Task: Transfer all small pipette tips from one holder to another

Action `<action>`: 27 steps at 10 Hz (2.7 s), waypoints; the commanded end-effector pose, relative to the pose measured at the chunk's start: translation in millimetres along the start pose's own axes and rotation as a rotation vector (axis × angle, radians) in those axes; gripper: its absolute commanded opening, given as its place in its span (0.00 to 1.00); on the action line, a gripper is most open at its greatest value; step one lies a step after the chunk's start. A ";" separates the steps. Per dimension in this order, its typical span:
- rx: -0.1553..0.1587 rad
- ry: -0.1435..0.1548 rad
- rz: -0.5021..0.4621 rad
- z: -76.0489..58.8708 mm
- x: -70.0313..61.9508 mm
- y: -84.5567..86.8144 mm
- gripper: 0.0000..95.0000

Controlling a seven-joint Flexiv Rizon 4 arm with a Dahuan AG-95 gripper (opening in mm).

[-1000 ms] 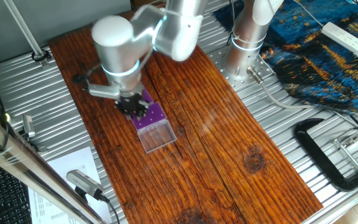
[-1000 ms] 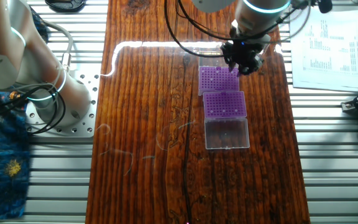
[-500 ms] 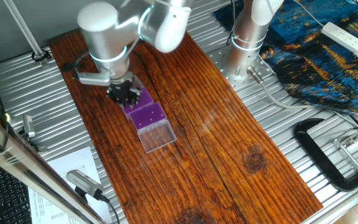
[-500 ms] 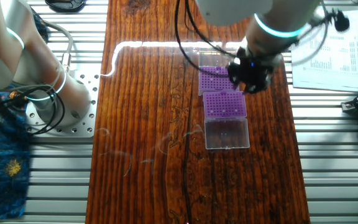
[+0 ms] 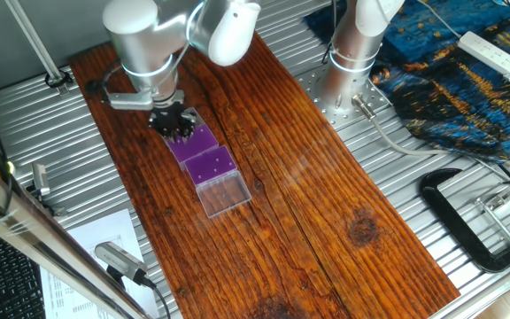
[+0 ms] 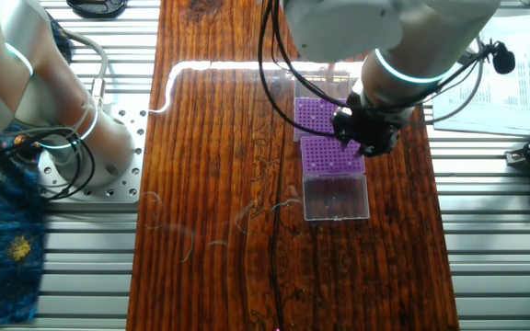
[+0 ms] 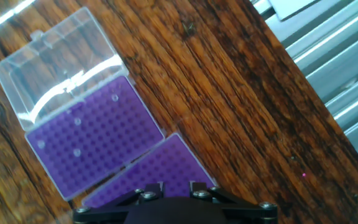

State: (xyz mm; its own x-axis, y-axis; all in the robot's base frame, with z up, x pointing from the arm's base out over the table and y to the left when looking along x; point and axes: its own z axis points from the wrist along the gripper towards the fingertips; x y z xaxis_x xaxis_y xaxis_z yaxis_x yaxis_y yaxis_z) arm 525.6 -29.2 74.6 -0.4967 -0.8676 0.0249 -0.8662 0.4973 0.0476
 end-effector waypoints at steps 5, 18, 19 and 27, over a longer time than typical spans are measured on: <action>0.025 -0.010 -0.021 7.3 6.1 -4.4 0.00; 0.026 -0.010 -0.021 8.1 6.3 -5.1 0.00; 0.026 -0.010 -0.021 8.1 6.3 -5.1 0.00; 0.033 0.001 -0.002 13.1 8.2 -19.6 0.20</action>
State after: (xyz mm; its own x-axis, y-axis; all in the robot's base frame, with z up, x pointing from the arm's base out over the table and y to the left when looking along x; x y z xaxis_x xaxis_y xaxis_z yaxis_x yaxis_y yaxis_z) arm 537.0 -46.8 61.6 -0.4939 -0.8691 0.0248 -0.8692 0.4943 0.0131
